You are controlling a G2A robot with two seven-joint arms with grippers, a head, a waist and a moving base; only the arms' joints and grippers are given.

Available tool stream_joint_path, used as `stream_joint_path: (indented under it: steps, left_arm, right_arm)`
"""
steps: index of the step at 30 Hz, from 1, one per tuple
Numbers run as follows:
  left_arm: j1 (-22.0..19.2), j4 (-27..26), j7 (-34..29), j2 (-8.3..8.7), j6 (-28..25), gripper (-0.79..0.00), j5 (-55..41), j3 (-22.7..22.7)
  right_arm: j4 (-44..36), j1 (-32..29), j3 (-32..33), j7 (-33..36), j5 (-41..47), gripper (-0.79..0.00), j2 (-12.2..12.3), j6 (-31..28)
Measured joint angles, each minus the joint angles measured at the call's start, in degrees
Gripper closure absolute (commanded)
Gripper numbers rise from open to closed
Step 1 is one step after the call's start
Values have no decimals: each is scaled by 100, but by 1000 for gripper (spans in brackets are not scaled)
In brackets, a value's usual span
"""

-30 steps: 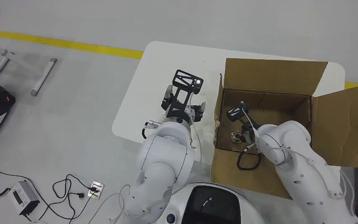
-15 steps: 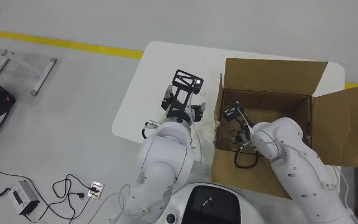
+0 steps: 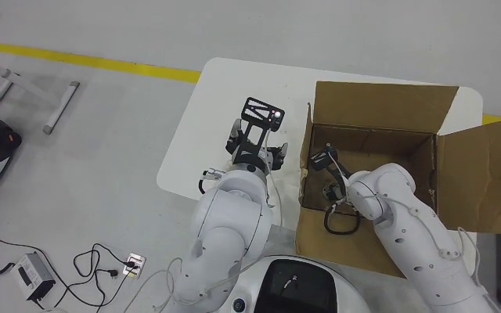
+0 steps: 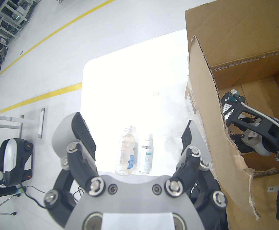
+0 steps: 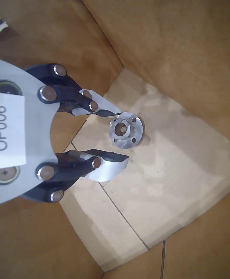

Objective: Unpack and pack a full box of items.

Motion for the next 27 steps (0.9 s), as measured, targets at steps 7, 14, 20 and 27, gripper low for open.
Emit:
stream_joint_path:
  steps: [7, 14, 20, 27]
  left_arm:
    - [0, 0, 0, 0, 0, -785, 0, 0]
    - [0, 0, 0, 0, 0, -785, 0, 0]
    - [0, 0, 0, 0, 0, -785, 0, 0]
    - [0, 0, 0, 0, 0, -785, 0, 0]
  right_arm:
    - [251, 69, -94, -52, 38, -357, -72, -11]
    - [460, 157, -156, -73, 58, -336, -134, -54]
    - [617, 207, -194, -106, 79, -305, -184, -77]
    - [707, 257, -222, -43, 70, -92, -230, -84]
